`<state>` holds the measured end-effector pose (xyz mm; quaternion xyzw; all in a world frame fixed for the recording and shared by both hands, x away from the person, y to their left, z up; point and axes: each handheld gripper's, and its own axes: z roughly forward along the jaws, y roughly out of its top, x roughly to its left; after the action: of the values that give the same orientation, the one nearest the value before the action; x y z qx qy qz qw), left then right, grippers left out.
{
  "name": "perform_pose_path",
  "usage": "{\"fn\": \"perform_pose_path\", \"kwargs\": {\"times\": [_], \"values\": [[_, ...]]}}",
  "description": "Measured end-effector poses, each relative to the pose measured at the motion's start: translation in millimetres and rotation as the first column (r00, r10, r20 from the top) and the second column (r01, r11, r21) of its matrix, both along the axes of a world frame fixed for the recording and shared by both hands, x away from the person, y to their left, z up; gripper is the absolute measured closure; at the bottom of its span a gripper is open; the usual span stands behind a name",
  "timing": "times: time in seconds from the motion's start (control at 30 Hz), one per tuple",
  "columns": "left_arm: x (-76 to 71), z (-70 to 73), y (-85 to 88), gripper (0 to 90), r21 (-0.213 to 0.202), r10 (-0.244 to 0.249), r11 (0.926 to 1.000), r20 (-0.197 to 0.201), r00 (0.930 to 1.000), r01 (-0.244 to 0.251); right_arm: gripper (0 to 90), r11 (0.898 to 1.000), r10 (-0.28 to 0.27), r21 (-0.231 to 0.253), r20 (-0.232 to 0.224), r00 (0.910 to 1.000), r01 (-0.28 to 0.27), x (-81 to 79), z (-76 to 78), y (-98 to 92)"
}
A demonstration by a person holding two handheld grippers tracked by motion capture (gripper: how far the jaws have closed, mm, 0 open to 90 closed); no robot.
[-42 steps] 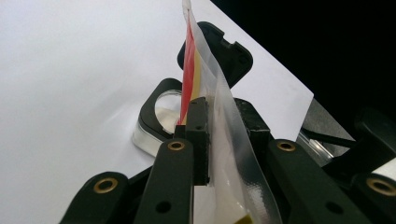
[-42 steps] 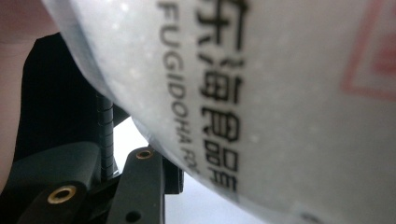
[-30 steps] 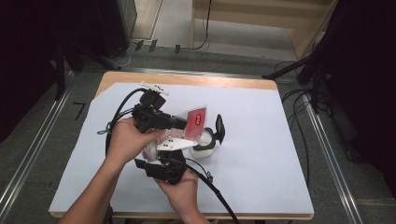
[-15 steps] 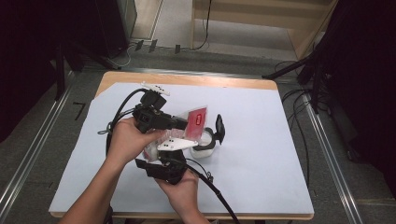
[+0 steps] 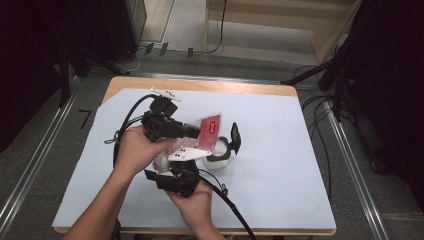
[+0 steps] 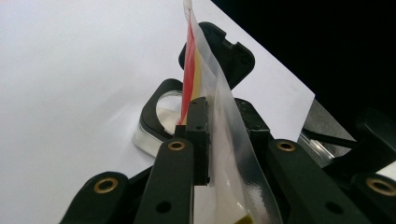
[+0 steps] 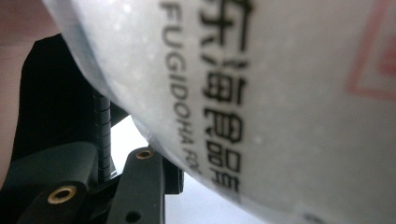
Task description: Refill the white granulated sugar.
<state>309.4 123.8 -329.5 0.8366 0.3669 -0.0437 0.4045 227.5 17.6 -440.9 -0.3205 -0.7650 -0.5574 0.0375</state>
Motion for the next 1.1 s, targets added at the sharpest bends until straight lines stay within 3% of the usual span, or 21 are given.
{"fn": "perform_pose_path", "kwargs": {"times": [1.1], "values": [[1.0,1.2,-3.0,78.6,0.0,0.012,0.9999,0.014,0.9998,-0.012,62.5,1.0,-0.01,-0.01,0.007,0.9999,0.01,1.1,1.9,-0.3]]}}
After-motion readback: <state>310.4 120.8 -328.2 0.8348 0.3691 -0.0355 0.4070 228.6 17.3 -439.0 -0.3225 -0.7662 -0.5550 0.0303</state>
